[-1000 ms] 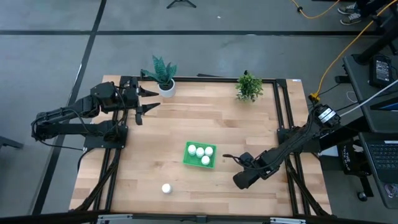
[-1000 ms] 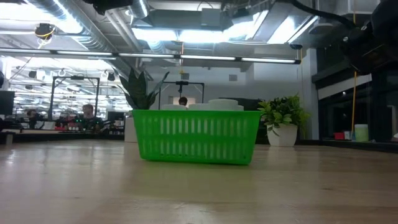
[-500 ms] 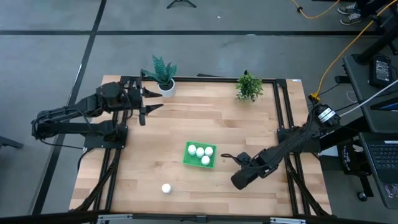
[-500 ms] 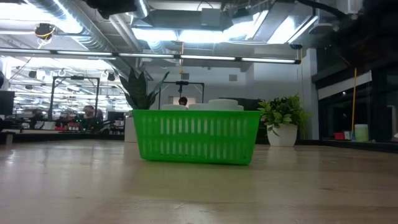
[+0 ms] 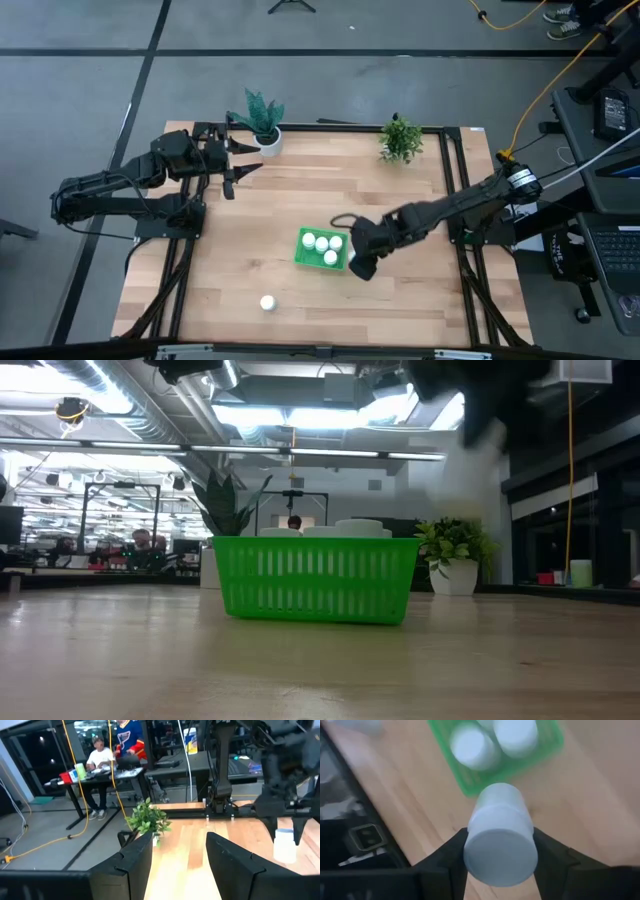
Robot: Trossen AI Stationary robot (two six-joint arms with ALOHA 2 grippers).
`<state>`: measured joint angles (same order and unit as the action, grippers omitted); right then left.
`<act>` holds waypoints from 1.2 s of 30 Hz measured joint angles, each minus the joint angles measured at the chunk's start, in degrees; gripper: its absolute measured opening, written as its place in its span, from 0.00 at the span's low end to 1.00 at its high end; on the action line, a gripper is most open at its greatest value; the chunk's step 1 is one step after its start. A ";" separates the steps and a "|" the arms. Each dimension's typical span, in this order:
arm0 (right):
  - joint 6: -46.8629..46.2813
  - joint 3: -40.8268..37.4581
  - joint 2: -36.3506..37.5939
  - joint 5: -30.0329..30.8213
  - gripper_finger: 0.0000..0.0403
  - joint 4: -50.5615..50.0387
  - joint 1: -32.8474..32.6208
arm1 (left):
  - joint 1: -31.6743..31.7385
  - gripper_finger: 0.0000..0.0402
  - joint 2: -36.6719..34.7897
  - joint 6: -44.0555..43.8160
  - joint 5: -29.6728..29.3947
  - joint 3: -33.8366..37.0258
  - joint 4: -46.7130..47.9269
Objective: Pick and place pill bottles into a basket
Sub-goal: Put the white medicine bottle into the green basket
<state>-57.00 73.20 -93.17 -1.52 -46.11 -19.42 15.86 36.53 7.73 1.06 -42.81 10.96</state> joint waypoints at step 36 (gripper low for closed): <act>27.50 44.62 -32.11 -4.46 0.41 -18.49 7.60 | 0.00 0.45 -0.46 1.05 2.08 0.00 0.10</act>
<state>-29.50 117.82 -125.27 -5.97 -64.61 -11.82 15.86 36.07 8.78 3.14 -42.81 11.06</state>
